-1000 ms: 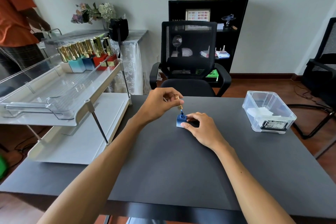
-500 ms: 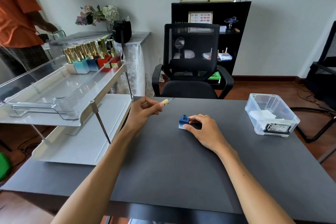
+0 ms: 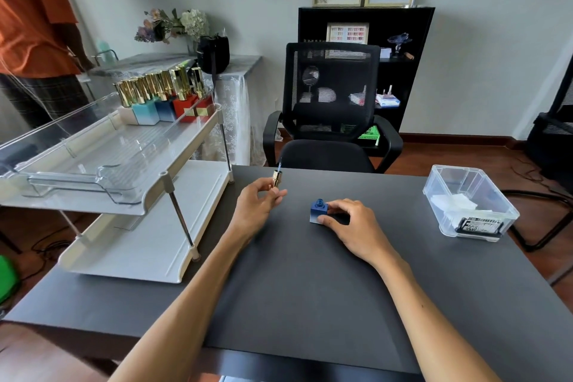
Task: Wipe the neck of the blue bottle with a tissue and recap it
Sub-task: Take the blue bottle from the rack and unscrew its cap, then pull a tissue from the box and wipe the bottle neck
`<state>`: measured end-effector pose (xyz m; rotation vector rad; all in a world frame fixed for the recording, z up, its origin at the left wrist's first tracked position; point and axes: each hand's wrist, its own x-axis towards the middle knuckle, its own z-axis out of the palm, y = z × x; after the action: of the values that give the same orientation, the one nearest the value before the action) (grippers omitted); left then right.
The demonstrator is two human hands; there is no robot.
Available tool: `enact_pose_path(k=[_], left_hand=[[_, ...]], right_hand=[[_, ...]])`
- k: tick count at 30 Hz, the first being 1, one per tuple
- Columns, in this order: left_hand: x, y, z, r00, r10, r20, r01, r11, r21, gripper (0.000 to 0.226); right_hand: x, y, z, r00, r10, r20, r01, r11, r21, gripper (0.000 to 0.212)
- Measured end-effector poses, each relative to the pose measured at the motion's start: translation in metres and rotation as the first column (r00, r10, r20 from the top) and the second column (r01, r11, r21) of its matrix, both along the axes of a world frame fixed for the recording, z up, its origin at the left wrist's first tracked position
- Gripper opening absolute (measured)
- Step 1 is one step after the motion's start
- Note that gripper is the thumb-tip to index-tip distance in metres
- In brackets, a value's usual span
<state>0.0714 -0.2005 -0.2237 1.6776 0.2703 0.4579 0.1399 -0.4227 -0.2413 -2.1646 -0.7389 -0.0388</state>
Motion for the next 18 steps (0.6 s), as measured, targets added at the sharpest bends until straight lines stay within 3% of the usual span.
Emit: enact_pose_path(k=[3,9,18], left_hand=[[0.0018,0.0031,0.0000,0.993,0.112,-0.025,-0.102,0.963,0.249,0.014],[0.0031,0.0042,-0.0039,0.994,0.079,-0.078,-0.035,0.893,0.450,0.020],[0.0072,0.0069,-0.0075,0.986,0.099,-0.137,-0.012,0.848,0.530,0.017]], right_hand=[[0.0000,-0.0003,0.0003,1.000,0.003,0.001,-0.003,1.000,0.004,0.036],[0.0008,0.0004,0.0000,1.000,0.003,0.017,-0.003,1.000,0.003,0.035],[0.0023,0.0006,-0.0012,1.000,-0.003,0.017,0.003,1.000,0.003,0.035]])
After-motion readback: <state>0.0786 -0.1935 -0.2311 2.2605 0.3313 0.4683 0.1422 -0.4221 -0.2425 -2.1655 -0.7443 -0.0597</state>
